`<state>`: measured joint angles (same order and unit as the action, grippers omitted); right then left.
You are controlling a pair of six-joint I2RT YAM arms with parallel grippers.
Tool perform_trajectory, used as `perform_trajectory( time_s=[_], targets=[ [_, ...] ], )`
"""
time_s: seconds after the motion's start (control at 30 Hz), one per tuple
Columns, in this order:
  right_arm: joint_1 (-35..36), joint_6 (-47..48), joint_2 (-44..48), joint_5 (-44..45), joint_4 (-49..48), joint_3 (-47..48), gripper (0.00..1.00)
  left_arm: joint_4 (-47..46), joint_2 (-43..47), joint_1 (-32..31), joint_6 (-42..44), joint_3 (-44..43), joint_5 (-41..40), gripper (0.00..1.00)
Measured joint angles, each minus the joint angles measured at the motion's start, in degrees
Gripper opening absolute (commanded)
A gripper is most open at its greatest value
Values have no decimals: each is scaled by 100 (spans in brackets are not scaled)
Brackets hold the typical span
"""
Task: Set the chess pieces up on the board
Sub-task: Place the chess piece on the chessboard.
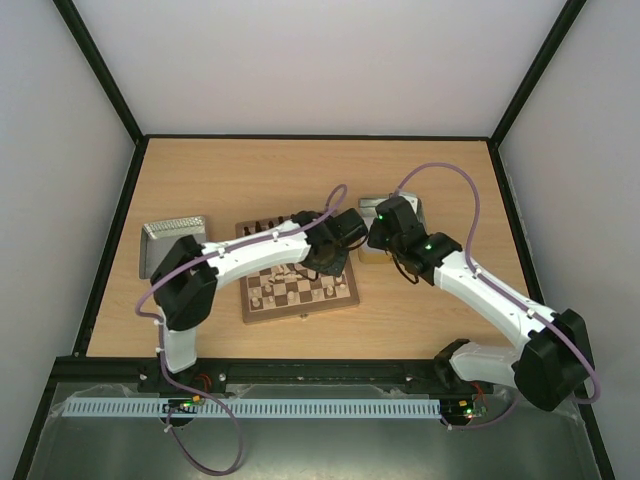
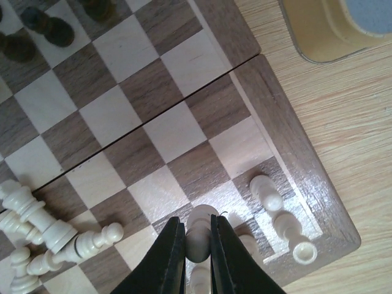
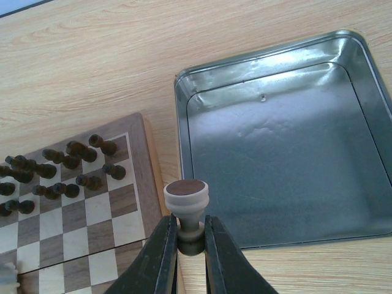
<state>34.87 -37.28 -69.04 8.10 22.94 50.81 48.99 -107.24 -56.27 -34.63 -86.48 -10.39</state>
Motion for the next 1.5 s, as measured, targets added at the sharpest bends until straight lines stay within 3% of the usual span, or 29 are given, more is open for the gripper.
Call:
perform_trajectory(
  time_s=[0.83, 1.5],
  targets=[
    [-4, 216, 136, 160, 13, -96, 11, 186, -651, -9, 280, -238, 420, 6],
    [-4, 216, 271, 192, 127, -74, 12, 2, -680, 0, 256, -85, 501, 25]
  ],
)
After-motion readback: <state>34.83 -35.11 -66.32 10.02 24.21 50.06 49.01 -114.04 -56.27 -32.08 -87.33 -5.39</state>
